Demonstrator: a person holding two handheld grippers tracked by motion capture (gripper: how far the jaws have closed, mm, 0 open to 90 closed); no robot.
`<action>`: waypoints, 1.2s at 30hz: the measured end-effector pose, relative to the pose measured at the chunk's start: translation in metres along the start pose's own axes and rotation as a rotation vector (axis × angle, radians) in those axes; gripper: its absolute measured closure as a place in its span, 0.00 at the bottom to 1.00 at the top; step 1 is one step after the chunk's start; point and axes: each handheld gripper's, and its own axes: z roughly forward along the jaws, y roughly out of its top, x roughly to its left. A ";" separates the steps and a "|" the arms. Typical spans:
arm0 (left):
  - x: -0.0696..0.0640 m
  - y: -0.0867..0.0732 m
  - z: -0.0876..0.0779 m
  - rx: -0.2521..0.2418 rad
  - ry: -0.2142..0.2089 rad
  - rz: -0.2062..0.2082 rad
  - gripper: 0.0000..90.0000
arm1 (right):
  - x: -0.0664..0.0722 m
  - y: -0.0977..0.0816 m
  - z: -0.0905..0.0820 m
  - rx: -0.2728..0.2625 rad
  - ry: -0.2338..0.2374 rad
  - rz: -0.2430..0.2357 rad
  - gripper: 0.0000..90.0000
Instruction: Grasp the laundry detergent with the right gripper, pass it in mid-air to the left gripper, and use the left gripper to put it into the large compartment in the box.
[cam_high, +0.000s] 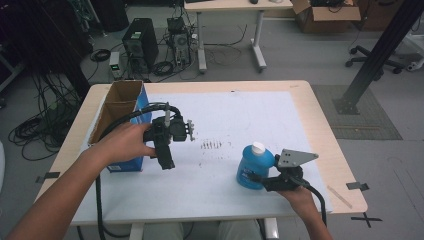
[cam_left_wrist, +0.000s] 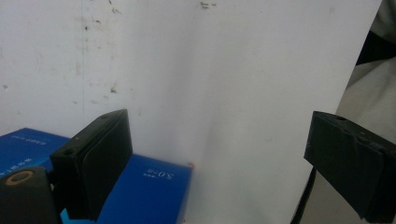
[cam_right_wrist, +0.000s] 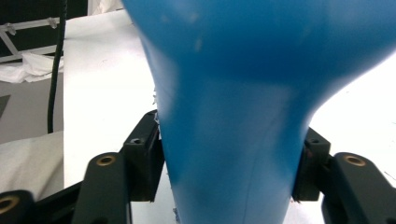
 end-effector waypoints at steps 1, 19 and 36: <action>0.000 0.000 0.000 0.000 0.000 0.001 0.09 | 0.000 0.000 0.000 -0.001 -0.002 -0.002 0.45; -0.003 -0.003 -0.016 -0.037 0.020 -0.001 0.09 | 0.003 0.022 -0.011 -0.005 0.013 -0.038 0.49; -0.008 -0.003 -0.064 -0.081 0.038 0.019 0.09 | 0.006 0.092 -0.021 0.053 0.097 -0.086 0.49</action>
